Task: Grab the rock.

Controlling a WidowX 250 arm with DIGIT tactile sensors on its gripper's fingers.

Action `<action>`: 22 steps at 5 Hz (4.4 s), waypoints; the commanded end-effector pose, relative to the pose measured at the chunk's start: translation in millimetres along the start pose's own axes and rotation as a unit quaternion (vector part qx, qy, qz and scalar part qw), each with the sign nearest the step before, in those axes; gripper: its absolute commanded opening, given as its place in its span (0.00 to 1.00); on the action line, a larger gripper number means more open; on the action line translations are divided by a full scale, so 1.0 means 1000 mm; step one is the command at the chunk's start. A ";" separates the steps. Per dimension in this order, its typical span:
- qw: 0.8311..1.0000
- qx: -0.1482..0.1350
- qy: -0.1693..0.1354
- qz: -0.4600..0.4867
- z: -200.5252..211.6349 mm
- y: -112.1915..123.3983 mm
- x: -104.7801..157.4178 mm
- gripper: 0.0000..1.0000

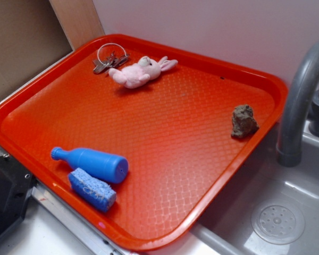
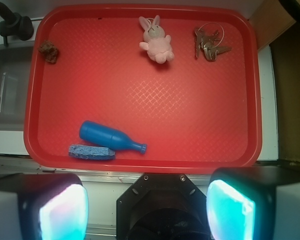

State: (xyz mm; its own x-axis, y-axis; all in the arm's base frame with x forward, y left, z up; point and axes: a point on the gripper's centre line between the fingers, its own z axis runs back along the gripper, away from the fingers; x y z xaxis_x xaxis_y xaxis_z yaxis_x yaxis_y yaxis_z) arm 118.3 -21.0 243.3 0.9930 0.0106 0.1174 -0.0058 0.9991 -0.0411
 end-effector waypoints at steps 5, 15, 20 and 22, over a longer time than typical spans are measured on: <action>0.884 -0.021 -0.170 -0.435 -0.094 -0.061 0.115 1.00; 0.673 -0.165 -0.055 -0.718 -0.227 -0.203 0.137 1.00; 0.847 0.044 -0.019 -0.530 -0.142 -0.126 0.117 0.00; 0.948 0.071 0.030 -0.308 -0.076 -0.089 0.088 0.00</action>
State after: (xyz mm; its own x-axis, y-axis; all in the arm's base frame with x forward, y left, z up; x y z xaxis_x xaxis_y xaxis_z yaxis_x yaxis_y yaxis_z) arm 220.6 -80.3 167.4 0.8238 -0.5650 -0.0453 0.5651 0.8125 0.1430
